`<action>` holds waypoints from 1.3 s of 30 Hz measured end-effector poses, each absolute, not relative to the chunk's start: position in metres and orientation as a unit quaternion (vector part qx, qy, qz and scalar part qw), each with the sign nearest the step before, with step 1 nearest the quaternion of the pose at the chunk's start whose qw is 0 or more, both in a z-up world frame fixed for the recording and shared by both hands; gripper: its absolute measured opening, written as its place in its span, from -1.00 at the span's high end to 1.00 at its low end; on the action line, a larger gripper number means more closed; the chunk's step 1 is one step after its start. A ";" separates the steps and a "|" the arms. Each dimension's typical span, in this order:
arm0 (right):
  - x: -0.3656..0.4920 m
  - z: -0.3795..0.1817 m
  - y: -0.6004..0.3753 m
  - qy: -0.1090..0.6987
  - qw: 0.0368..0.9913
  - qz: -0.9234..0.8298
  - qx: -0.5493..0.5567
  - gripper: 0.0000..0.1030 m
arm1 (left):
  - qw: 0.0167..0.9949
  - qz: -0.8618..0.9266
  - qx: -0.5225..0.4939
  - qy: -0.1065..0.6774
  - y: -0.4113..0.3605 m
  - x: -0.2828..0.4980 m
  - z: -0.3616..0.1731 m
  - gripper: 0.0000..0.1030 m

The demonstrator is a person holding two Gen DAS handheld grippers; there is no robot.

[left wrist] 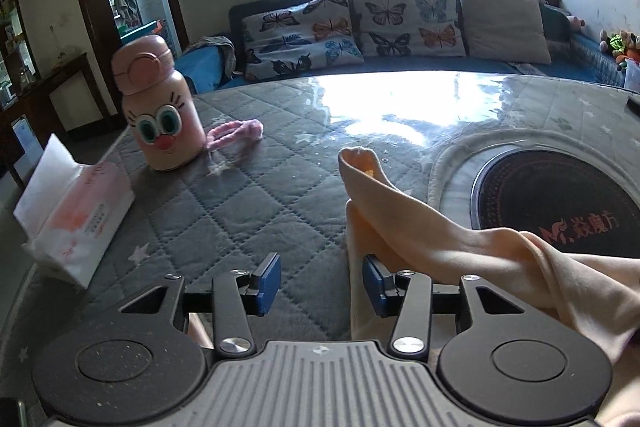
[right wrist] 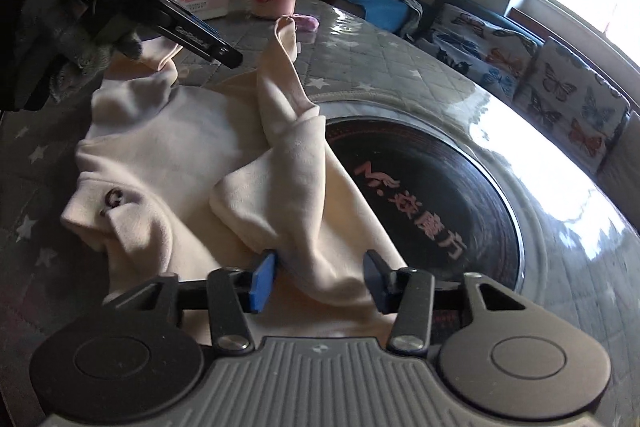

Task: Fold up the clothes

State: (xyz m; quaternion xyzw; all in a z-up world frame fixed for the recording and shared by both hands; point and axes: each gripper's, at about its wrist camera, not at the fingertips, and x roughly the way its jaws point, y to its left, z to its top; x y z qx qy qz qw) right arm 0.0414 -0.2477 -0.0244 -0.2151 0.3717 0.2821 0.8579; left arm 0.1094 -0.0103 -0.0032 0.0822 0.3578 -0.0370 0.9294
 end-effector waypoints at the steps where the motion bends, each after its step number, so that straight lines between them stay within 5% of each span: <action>1: 0.047 -0.024 -0.248 0.373 0.859 0.282 -0.210 0.58 | 0.929 -0.037 0.083 0.359 -0.011 0.112 -0.004 0.04; 3: 0.060 -0.021 -0.250 0.372 0.866 0.274 -0.192 0.81 | 0.928 -0.038 0.084 0.360 -0.014 0.119 -0.006 0.04; 10: 0.118 -0.004 -0.288 0.357 0.914 0.177 -0.081 0.82 | 0.925 -0.040 0.088 0.366 -0.021 0.140 -0.011 -0.04; 14: 0.139 -0.006 -0.311 0.362 0.921 0.135 -0.042 0.67 | 0.924 -0.041 0.091 0.369 -0.025 0.152 -0.013 -0.04; 18: 0.141 -0.009 -0.318 0.359 0.920 0.150 -0.046 0.26 | 0.923 -0.041 0.093 0.370 -0.029 0.165 -0.015 -0.05; 32: 0.147 -0.018 -0.296 0.370 0.899 0.223 -0.073 -0.07 | 0.920 -0.048 0.092 0.379 -0.041 0.204 -0.024 -0.05; 36: 0.155 -0.026 -0.293 0.374 0.897 0.219 -0.085 0.09 | 0.920 -0.049 0.086 0.378 -0.043 0.208 -0.025 -0.07; 38: 0.161 -0.026 -0.296 0.374 0.900 0.213 -0.068 0.61 | 0.921 -0.049 0.087 0.377 -0.044 0.210 -0.025 -0.07; 39: 0.165 -0.026 -0.299 0.376 0.902 0.207 -0.053 0.70 | 0.921 -0.048 0.087 0.376 -0.044 0.212 -0.024 -0.07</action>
